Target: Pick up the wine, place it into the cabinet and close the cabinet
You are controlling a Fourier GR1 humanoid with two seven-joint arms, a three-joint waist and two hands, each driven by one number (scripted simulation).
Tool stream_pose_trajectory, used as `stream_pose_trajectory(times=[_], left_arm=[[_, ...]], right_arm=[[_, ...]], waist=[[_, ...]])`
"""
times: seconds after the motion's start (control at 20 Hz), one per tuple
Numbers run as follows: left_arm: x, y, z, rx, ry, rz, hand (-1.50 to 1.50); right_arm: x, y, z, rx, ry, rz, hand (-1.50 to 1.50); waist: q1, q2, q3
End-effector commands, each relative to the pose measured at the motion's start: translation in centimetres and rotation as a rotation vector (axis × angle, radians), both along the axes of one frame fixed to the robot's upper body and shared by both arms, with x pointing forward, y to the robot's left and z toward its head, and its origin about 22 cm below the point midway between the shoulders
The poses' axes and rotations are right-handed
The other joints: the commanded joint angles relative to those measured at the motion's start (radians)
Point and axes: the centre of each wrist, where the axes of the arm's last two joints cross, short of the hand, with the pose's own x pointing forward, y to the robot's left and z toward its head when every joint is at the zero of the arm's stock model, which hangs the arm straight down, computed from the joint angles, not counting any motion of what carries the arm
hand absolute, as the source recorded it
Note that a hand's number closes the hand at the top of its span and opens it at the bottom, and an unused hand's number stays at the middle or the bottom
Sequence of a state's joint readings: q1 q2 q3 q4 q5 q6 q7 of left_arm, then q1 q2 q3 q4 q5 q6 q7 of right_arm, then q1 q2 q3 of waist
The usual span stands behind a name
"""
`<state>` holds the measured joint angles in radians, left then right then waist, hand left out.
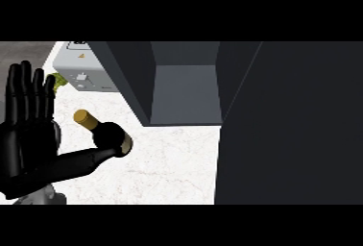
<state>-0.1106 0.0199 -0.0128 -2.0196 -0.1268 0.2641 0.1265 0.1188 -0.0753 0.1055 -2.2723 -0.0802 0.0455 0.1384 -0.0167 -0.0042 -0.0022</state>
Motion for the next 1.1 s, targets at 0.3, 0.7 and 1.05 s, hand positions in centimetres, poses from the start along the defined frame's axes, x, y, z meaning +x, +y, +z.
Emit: stream_pose_trajectory(times=[0.3,0.7,1.05], left_arm=[[0.3,-4.3,4.7,-0.080,0.056,0.009,-1.50],[-0.9,-4.9,7.5,-0.105,0.077,0.048,-1.50],[-1.5,-6.6,7.7,-0.099,0.112,0.071,-1.50]], right_arm=[[-5.3,2.2,4.6,0.054,0.063,0.091,-1.50],[-7.0,3.5,5.6,0.043,0.075,0.096,-1.50],[-8.1,3.7,6.5,0.064,0.080,0.106,-1.50]], waist=[[0.013,0.002,0.002],[0.013,0.001,0.002],[0.008,-0.001,0.002]])
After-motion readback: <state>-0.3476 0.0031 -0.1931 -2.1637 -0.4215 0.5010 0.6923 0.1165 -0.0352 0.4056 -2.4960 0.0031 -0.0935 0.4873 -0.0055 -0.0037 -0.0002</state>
